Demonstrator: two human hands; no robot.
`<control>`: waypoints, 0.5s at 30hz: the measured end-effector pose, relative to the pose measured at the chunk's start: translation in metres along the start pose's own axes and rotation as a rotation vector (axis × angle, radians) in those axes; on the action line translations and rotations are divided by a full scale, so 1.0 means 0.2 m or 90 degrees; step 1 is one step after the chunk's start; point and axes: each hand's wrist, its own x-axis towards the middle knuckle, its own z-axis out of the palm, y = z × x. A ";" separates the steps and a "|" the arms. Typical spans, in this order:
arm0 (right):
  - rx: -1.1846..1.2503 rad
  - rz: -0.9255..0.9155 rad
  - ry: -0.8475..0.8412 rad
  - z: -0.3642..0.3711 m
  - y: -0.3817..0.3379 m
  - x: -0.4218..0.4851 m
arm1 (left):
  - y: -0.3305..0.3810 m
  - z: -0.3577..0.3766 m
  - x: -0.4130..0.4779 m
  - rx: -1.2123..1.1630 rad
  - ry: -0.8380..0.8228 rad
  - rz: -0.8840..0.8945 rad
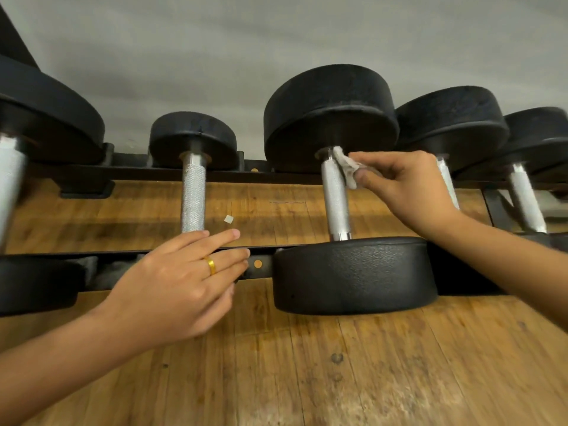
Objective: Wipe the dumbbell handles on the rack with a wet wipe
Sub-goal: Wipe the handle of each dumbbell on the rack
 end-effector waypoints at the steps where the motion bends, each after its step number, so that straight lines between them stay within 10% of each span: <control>1: 0.104 0.105 0.037 0.02 0.00 -0.01 | 0.00 0.00 0.00 -0.001 0.000 0.001; 6: 0.527 0.501 0.019 0.06 0.05 0.08 | 0.01 0.00 0.00 -0.005 -0.003 -0.004; 15: 0.617 0.489 -0.108 0.05 0.06 0.06 | 0.02 0.00 0.03 -0.011 0.002 -0.011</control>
